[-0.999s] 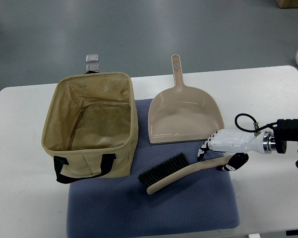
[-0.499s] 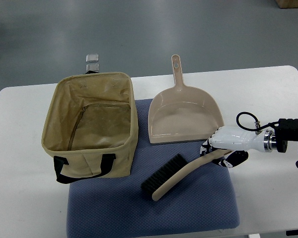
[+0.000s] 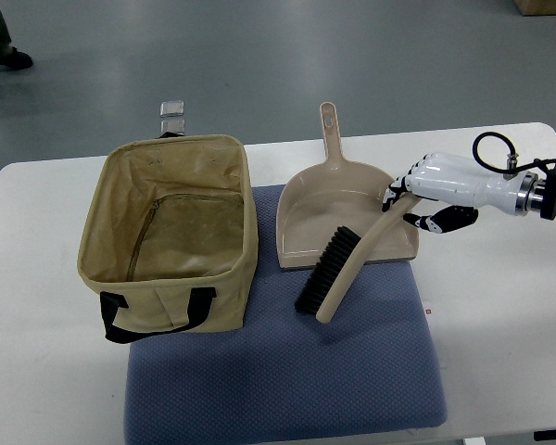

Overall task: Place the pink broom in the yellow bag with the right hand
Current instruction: 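Lift the brush with the right hand up over the dustpan, then lower the brush bristles-first into the tan bag and release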

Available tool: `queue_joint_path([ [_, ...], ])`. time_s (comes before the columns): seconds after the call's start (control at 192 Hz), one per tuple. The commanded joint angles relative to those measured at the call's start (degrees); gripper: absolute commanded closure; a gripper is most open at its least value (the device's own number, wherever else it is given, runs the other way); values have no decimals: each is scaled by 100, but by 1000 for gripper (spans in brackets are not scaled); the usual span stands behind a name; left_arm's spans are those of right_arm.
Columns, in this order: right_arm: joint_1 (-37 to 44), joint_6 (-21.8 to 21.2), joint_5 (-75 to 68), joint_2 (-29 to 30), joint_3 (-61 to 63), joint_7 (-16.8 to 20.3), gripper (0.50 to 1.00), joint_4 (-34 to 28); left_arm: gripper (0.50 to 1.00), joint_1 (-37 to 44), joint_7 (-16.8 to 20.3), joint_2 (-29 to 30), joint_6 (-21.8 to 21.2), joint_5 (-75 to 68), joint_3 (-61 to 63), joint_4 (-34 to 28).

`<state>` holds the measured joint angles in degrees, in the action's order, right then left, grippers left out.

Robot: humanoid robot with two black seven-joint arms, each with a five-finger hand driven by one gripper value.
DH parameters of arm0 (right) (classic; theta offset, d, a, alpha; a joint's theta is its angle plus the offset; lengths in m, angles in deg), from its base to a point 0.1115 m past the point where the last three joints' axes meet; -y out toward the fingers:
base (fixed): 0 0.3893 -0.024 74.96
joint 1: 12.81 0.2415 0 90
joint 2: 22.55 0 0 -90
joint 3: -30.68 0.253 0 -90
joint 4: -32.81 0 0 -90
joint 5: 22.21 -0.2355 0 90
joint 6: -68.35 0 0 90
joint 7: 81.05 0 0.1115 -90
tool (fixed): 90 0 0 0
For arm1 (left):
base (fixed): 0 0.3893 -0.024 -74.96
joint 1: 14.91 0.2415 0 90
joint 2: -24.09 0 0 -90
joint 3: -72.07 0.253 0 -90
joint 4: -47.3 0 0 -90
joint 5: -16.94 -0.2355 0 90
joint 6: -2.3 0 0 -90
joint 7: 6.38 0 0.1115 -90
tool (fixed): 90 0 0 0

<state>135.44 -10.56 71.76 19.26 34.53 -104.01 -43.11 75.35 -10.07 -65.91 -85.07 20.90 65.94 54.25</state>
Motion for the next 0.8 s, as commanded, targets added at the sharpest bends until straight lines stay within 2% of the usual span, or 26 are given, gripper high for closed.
queue_joint_path([
  [0.0,406,-2,-256,-85,1,-15,1000,8,500,0,0,0,1,0,-2,0],
  [0.25,1444,-116,-713,-85,-8,-15,1000,131,500,0,0,0,1,0,-2,0],
  [0.484,2322,-520,-863,64,-8,-7,1000,517,500,0,0,0,1,0,-2,0],
  [0.692,2779,-608,-845,803,-8,29,1000,887,500,0,0,0,1,0,-2,0],
  [0.796,2850,-582,-819,1356,1,37,1000,1018,500,0,0,0,1,0,-2,0],
])
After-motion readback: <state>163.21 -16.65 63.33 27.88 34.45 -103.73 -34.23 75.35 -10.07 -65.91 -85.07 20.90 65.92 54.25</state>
